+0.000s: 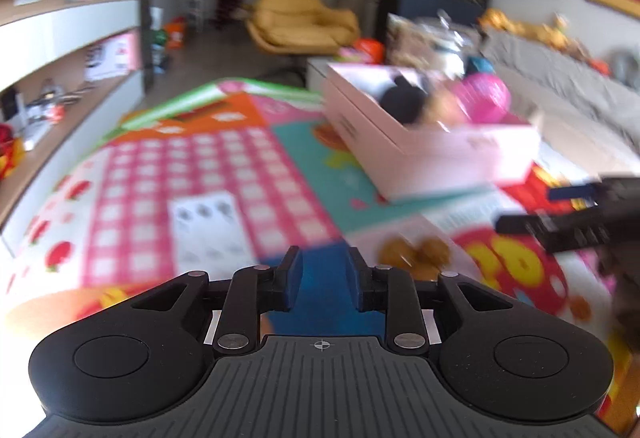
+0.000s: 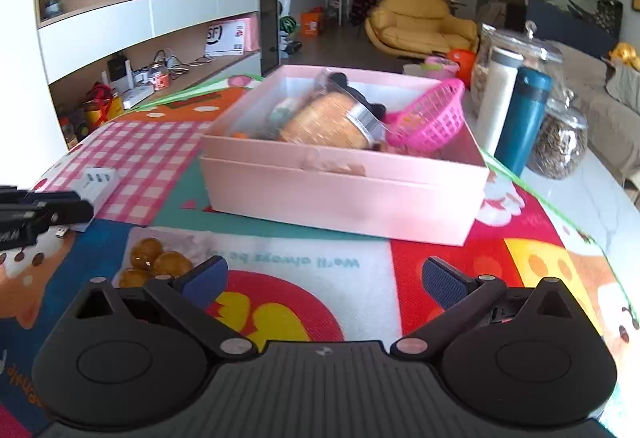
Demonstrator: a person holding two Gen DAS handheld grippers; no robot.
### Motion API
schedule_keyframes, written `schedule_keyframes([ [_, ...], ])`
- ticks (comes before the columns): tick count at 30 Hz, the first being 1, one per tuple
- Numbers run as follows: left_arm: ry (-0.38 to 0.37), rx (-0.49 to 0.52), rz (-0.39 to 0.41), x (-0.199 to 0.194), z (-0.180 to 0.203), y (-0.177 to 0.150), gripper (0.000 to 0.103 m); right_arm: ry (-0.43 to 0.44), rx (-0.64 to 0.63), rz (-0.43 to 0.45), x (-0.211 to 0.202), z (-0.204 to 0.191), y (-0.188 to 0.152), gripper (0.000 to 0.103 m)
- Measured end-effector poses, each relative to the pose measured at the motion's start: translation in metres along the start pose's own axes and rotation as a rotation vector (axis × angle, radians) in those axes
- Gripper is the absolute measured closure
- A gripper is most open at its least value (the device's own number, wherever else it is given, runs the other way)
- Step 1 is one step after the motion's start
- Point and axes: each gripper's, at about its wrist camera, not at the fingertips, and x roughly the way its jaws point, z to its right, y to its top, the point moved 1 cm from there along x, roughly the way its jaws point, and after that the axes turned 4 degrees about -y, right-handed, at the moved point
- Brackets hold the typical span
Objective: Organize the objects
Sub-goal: 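Lift the snack tray with the right gripper while the left carries the charger to the box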
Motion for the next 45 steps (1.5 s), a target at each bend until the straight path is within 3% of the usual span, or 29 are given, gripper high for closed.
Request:
schedule_keyframes([
  [4, 0.004, 0.063, -0.04, 0.007, 0.022, -0.006, 0.071, 0.035, 0.087, -0.003, 0.004, 0.015, 0.0, 0.0],
  [7, -0.044, 0.032, -0.065, 0.009, 0.025, -0.005, 0.067, 0.064, 0.127, -0.051, 0.012, 0.023, 0.0, 0.0],
  [10, -0.062, 0.059, -0.078, 0.011, 0.03, -0.006, 0.052, 0.077, 0.158, -0.05, 0.014, 0.027, -0.001, 0.0],
  [12, -0.104, 0.049, -0.088, 0.012, 0.031, -0.005, 0.036, 0.077, 0.159, -0.047, 0.014, 0.027, -0.002, 0.0],
  [13, -0.123, 0.04, -0.093, 0.012, 0.031, -0.004, 0.033, 0.077, 0.159, -0.047, 0.014, 0.025, -0.002, 0.0],
  [16, -0.142, -0.002, -0.075, 0.001, 0.029, 0.002, 0.036, 0.074, 0.157, -0.046, 0.013, 0.024, -0.003, 0.0],
  [18, -0.03, 0.008, 0.037, -0.018, 0.026, 0.008, 0.037, 0.075, 0.16, -0.044, 0.012, 0.024, -0.003, 0.0],
  [21, 0.188, -0.025, 0.081, -0.019, 0.007, 0.017, 0.038, 0.078, 0.165, -0.042, 0.012, 0.025, -0.003, 0.0],
  [24, 0.238, -0.13, 0.055, -0.008, -0.018, 0.017, 0.038, 0.076, 0.162, -0.042, 0.012, 0.025, -0.003, 0.0],
  [26, 0.267, -0.133, 0.05, -0.001, -0.024, 0.017, 0.038, 0.076, 0.163, -0.042, 0.013, 0.025, -0.003, 0.0],
  [33, 0.285, -0.198, -0.007, 0.021, -0.046, 0.011, 0.038, 0.067, 0.148, -0.042, 0.011, 0.023, -0.003, 0.0],
  [36, 0.272, -0.207, 0.002, 0.018, -0.049, 0.008, 0.041, 0.13, 0.145, -0.024, 0.007, 0.023, -0.004, 0.0],
  [38, 0.291, -0.195, 0.008, 0.015, -0.047, 0.005, 0.05, 0.173, 0.126, -0.006, 0.001, 0.018, -0.004, 0.0],
  [41, 0.278, -0.185, 0.009, 0.011, -0.045, 0.001, 0.05, 0.243, 0.033, -0.002, -0.004, -0.003, -0.004, 0.0],
  [45, 0.267, -0.147, 0.015, 0.005, -0.035, -0.005, 0.05, 0.295, -0.076, -0.062, 0.006, -0.044, -0.001, 0.0],
])
